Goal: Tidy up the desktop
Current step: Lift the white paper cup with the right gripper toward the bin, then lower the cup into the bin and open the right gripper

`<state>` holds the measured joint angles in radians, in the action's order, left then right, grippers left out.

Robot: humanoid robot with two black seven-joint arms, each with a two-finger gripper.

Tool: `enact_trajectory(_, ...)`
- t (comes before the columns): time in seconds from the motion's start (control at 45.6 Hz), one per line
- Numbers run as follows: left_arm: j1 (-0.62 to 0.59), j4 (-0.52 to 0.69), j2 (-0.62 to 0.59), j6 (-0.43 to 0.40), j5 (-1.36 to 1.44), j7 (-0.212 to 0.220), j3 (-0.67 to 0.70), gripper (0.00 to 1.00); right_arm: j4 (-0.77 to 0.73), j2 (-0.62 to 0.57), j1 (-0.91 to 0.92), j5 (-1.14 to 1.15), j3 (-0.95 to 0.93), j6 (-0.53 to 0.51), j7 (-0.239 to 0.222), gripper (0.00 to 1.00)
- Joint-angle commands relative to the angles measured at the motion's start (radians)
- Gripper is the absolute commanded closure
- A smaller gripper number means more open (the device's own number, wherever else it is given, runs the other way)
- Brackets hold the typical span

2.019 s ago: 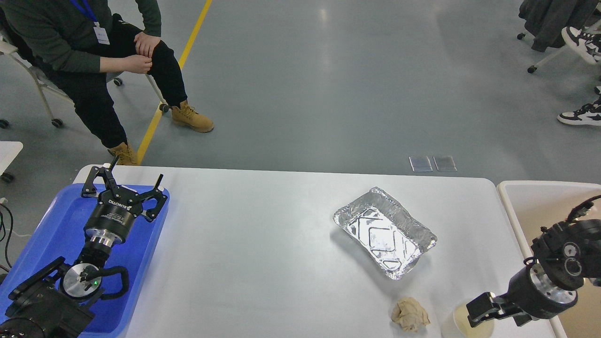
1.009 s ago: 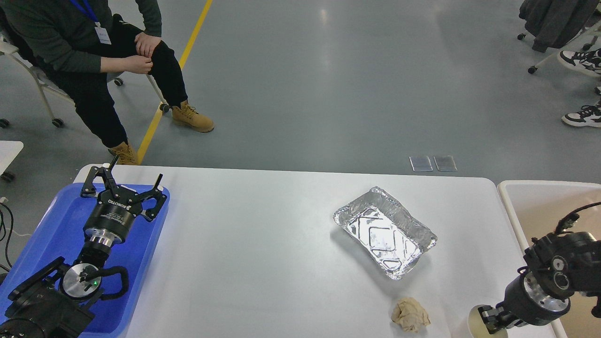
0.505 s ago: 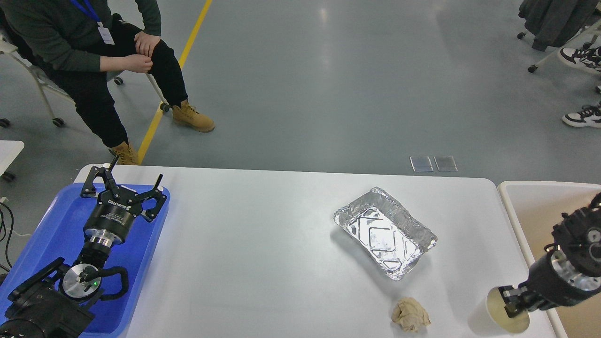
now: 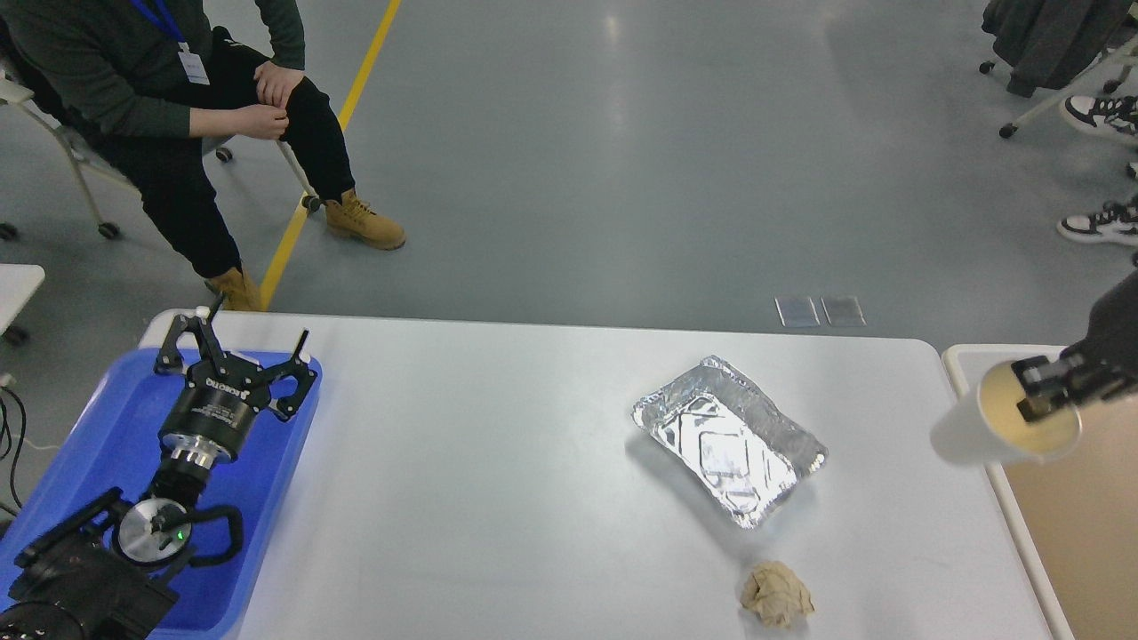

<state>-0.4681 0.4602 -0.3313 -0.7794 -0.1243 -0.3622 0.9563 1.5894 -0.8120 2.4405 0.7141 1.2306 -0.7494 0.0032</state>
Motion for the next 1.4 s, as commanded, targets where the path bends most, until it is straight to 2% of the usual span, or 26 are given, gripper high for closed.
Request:
enact_trajectory(0.0,-0.001,0.000,0.000,0.000,0.000,-0.001,-0.001,0.01,0.006,0.050,0.233,-0.021,0.033,-0.036,-0.002,1.00)
enact_trajectory(0.351,-0.001,0.000,0.000,0.000,0.000,-0.001,-0.001,0.01,-0.078,0.033,0.261,-0.199,0.108,-0.034,-0.008,1.00)
enact_trajectory(0.592,-0.001,0.000,0.000,0.000,0.000,-0.001,-0.002,0.01,-0.106,-0.102,0.135,-0.312,0.148,0.401,-0.006,1.00)
enact_trajectory(0.702,-0.001,0.000,0.000,0.002,0.000,-0.001,-0.001,0.01,-0.126,-0.167,-0.003,-0.401,0.104,0.646,-0.006,1.00)
enact_trajectory(0.768,-0.001,0.000,0.000,0.000,0.000,-0.001,-0.002,0.01,-0.135,-0.214,-0.130,-0.516,0.009,0.783,-0.006,1.00)
enact_trajectory(0.878,-0.001,0.000,0.000,0.000,0.000,-0.001,-0.001,0.01,-0.213,-0.242,-0.358,-0.654,-0.173,0.910,-0.006,1.00)
enact_trajectory(1.009,-0.001,0.000,0.000,0.002,0.000,-0.001,-0.001,0.01,-0.402,-0.220,-0.662,-0.784,-0.383,1.047,-0.006,1.00)
enact_trajectory(1.185,-0.003,0.000,0.000,0.002,0.000,-0.001,-0.002,0.01,-0.621,-0.119,-0.987,-0.894,-0.669,1.124,-0.006,1.00)
enact_trajectory(1.382,-0.003,0.000,0.000,0.002,0.000,-0.001,-0.002,0.01,-1.002,0.045,-1.282,-0.895,-0.864,1.072,-0.026,1.00)
